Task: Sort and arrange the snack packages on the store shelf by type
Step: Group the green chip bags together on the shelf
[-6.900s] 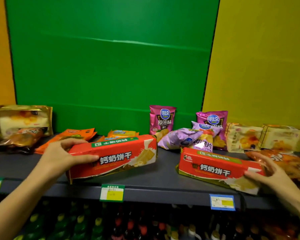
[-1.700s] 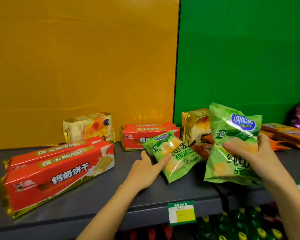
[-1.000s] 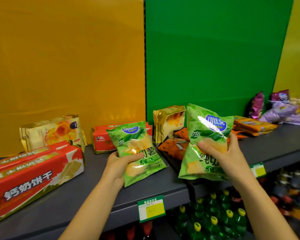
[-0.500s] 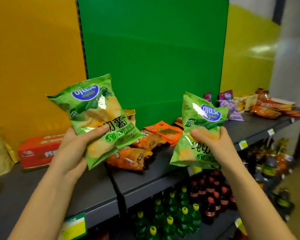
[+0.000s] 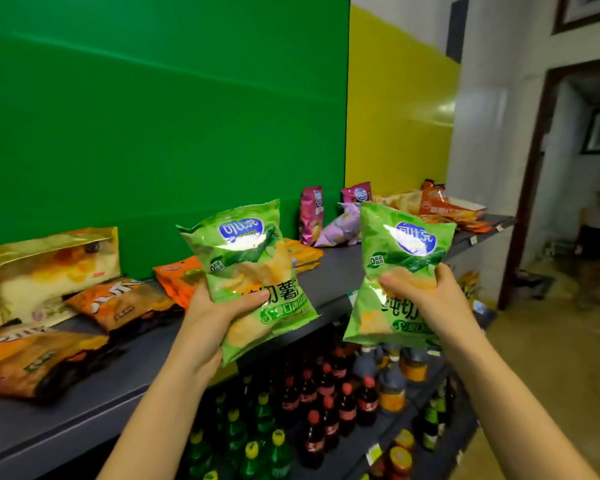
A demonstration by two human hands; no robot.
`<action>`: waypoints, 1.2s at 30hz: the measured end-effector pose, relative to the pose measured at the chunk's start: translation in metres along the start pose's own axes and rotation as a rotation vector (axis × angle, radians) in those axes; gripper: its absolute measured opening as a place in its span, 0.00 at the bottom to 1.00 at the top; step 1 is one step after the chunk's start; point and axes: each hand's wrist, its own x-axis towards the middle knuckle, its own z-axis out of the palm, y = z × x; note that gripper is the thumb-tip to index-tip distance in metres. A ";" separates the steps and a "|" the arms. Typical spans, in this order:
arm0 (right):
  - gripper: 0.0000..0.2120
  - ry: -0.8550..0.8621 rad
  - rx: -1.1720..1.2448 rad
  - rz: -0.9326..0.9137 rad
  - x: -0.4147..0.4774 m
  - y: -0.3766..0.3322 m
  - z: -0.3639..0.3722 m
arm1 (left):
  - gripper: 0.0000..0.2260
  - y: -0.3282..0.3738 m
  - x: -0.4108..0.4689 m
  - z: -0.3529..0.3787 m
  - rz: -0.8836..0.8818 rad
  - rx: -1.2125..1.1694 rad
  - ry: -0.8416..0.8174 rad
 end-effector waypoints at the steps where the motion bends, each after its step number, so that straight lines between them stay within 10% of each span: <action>1: 0.58 0.012 0.005 0.000 0.007 0.005 -0.009 | 0.29 -0.008 0.006 0.011 0.004 0.002 -0.006; 15: 0.39 0.050 0.008 0.045 0.167 0.097 -0.121 | 0.25 -0.132 0.130 0.174 -0.021 0.017 -0.073; 28: 0.54 0.052 -0.008 0.081 0.364 0.167 -0.246 | 0.30 -0.220 0.266 0.340 0.022 0.029 -0.038; 36: 0.31 -0.079 0.018 0.069 0.471 0.229 -0.317 | 0.29 -0.283 0.308 0.431 0.067 0.080 0.112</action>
